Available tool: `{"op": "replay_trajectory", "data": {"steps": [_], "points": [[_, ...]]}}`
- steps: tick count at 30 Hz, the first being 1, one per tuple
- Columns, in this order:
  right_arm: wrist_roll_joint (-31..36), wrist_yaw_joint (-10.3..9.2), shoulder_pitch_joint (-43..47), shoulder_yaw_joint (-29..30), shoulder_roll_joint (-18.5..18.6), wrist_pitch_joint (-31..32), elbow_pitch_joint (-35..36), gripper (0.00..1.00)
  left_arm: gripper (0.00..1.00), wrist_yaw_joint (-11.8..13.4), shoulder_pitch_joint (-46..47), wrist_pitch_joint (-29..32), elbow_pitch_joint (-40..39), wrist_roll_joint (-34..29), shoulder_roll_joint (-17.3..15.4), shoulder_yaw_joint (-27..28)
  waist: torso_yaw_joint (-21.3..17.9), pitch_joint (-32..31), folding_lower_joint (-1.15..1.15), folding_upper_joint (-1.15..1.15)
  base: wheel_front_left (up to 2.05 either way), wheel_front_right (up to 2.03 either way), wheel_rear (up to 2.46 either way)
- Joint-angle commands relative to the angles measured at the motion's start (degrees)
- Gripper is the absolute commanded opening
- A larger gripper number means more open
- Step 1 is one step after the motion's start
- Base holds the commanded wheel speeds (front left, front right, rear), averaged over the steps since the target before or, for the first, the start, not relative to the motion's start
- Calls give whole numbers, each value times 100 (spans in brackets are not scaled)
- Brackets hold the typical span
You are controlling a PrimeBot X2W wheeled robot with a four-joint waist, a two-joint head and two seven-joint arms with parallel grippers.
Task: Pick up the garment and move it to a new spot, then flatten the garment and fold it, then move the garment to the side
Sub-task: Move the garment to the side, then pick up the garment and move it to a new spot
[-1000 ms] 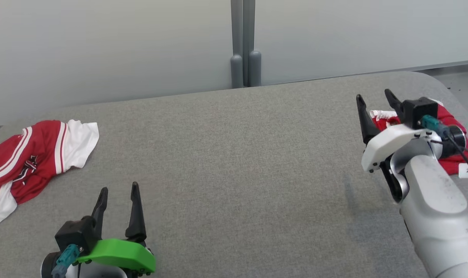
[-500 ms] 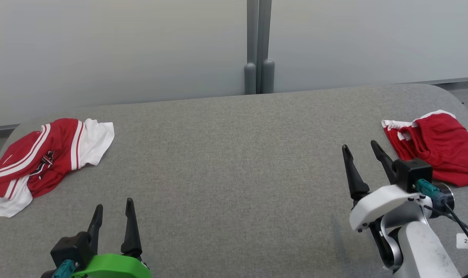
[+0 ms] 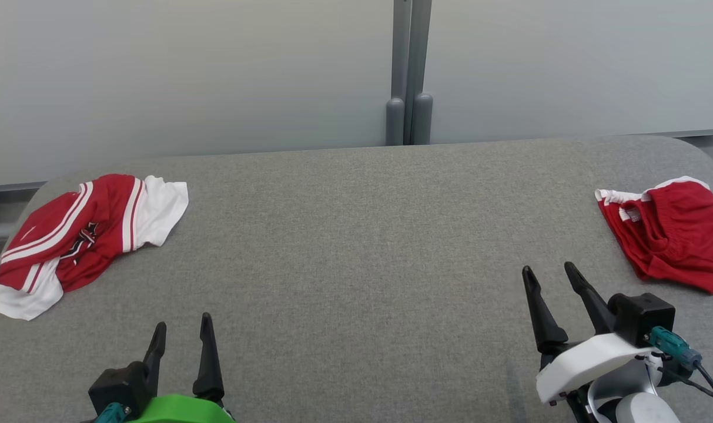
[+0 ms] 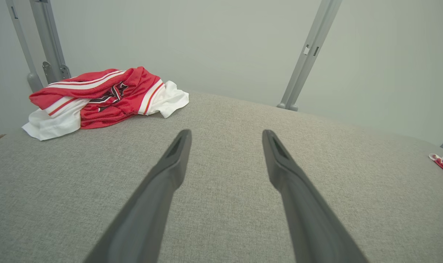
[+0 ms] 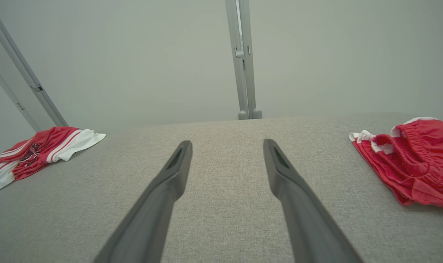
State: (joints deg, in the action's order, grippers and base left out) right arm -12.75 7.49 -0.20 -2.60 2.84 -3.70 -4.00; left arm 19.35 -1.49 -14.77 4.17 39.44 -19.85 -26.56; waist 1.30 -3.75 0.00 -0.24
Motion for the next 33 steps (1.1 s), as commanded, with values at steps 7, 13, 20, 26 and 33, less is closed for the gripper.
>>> {"op": "replay_trajectory", "data": {"steps": [7,13,20,26,33], "points": [[69,0,144,-37,12,-29,82,100,100,-35,-49,-44,48,-30,10,-22,1,7,0,24,0,0,0],[36,0,121,-15,12,-21,88,100,100,-25,1,-46,58,-30,-12,-8,3,22,0,24,0,0,0],[-5,0,137,9,11,-57,100,100,100,4,64,-44,59,-50,-18,2,107,27,0,24,0,0,0],[10,0,121,55,12,-86,155,100,100,26,145,-33,18,-82,-34,19,598,58,0,24,0,0,0],[-33,0,80,35,12,-111,179,100,100,63,165,-25,-50,-108,-78,67,1356,107,0,24,0,0,0]]}}
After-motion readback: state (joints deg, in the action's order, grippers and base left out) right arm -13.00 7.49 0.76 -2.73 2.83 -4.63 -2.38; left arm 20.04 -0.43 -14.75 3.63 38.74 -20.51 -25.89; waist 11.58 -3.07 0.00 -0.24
